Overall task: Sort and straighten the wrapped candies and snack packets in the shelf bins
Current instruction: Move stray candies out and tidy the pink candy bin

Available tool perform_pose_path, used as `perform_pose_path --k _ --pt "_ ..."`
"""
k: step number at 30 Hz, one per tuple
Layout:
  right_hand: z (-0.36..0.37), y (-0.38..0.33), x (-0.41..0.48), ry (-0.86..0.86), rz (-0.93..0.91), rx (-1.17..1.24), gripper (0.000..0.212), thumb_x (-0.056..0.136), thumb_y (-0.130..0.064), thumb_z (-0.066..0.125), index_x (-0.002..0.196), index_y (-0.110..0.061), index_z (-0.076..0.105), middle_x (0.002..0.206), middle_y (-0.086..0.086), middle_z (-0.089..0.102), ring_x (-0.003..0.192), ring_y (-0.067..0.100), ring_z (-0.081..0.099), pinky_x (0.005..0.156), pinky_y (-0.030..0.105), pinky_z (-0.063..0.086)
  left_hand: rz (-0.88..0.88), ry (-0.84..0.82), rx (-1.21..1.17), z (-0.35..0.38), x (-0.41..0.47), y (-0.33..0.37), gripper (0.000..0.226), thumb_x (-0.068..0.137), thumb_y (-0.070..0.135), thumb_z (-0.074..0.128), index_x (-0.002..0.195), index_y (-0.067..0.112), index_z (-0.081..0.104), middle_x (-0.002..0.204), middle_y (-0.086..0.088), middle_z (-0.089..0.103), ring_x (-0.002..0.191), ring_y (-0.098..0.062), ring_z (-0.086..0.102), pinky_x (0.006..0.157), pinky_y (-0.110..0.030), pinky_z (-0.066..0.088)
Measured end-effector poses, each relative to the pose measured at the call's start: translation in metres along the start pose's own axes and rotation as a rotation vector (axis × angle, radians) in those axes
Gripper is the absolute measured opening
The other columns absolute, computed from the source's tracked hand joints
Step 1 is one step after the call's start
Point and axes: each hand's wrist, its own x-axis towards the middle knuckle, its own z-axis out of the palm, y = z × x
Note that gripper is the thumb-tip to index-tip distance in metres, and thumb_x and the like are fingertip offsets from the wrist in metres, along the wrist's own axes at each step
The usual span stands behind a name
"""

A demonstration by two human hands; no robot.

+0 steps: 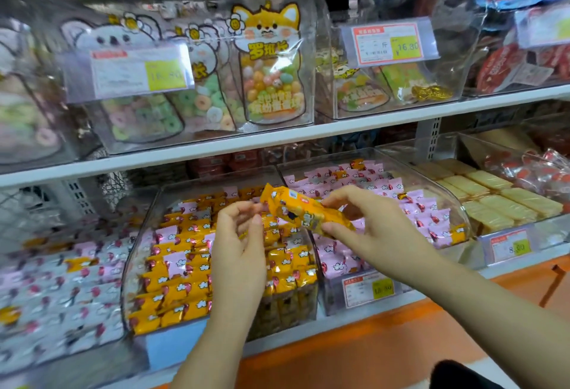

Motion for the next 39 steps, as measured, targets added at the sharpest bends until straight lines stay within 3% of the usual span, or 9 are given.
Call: perform_pose_path --k 6,11,16,19,23,27,31,36,39 --pt "0.02 -0.001 0.006 0.027 0.091 0.058 0.026 0.082 -0.027 0.069 0.105 -0.03 0.057 0.086 -0.021 0.058 0.075 0.006 0.055 0.062 0.018 0.044 0.056 -0.23 0.703 -0.022 0.021 -0.031 0.031 0.096 0.026 0.05 0.126 0.025 0.056 0.125 0.007 0.059 0.11 -0.011 0.055 0.088 -0.024 0.045" --pt "0.032 0.0 0.011 0.013 0.112 0.045 0.029 0.08 -0.027 0.07 0.104 -0.033 0.056 0.09 -0.021 0.058 0.074 0.0 0.052 0.061 0.012 0.04 0.097 -0.332 0.898 -0.018 0.031 -0.035 0.026 0.097 0.036 0.047 0.113 0.027 0.064 0.114 0.004 0.063 0.101 -0.014 0.057 0.078 -0.026 0.047" --pt "0.04 -0.001 0.015 0.007 0.098 0.014 0.026 0.081 -0.026 0.07 0.097 -0.037 0.053 0.093 -0.021 0.057 0.077 -0.003 0.052 0.064 0.008 0.04 0.14 -0.322 0.911 -0.021 0.032 -0.04 0.02 0.098 0.038 0.042 0.1 0.024 0.057 0.093 0.005 0.065 0.084 -0.014 0.059 0.066 -0.026 0.045" --pt "0.042 0.0 0.018 0.001 0.079 -0.019 0.026 0.081 -0.027 0.07 0.099 -0.036 0.054 0.096 -0.015 0.059 0.084 0.0 0.054 0.07 0.016 0.044 0.175 -0.262 0.86 -0.021 0.03 -0.04 0.019 0.1 0.036 0.037 0.098 0.024 0.052 0.09 0.006 0.064 0.081 -0.014 0.059 0.066 -0.027 0.044" --pt "0.042 0.004 0.019 0.029 0.106 0.04 0.023 0.081 -0.027 0.069 0.098 -0.036 0.057 0.092 -0.013 0.062 0.078 0.003 0.057 0.067 0.021 0.047 0.161 -0.13 0.642 -0.021 0.03 -0.034 0.014 0.099 0.031 0.038 0.089 0.026 0.047 0.084 0.009 0.06 0.076 -0.01 0.055 0.059 -0.024 0.042" --pt "0.041 0.008 0.019 0.043 0.172 0.136 0.024 0.08 -0.026 0.07 0.102 -0.031 0.06 0.084 -0.008 0.063 0.073 0.007 0.056 0.063 0.026 0.049 0.206 0.04 0.37 -0.03 0.028 -0.02 0.014 0.098 0.028 0.04 0.099 0.024 0.054 0.088 0.009 0.059 0.077 -0.009 0.053 0.056 -0.018 0.035" --pt "0.042 0.002 0.02 0.056 0.155 0.114 0.027 0.078 -0.022 0.073 0.1 -0.031 0.06 0.07 -0.012 0.056 0.06 0.005 0.048 0.053 0.014 0.04 0.185 0.18 0.174 -0.047 0.028 -0.01 0.012 0.098 0.03 0.041 0.095 0.027 0.052 0.075 0.01 0.055 0.063 -0.006 0.052 0.052 -0.02 0.04" --pt "0.05 -0.011 0.023 0.063 0.141 0.137 0.028 0.078 -0.02 0.072 0.102 -0.031 0.06 0.073 -0.013 0.059 0.062 0.003 0.051 0.055 0.011 0.04 0.096 0.28 0.148 -0.064 0.03 -0.012 0.008 0.099 0.023 0.043 0.096 0.022 0.05 0.073 0.01 0.051 0.062 0.007 0.05 0.052 -0.013 0.038" --pt "0.054 -0.019 0.023 0.035 0.128 0.138 0.032 0.078 -0.02 0.073 0.106 -0.03 0.061 0.064 -0.015 0.053 0.061 0.003 0.053 0.054 0.009 0.039 0.049 0.323 0.218 -0.078 0.033 -0.017 0.01 0.099 0.024 0.041 0.101 0.021 0.05 0.077 0.011 0.053 0.064 0.006 0.051 0.05 -0.011 0.036"
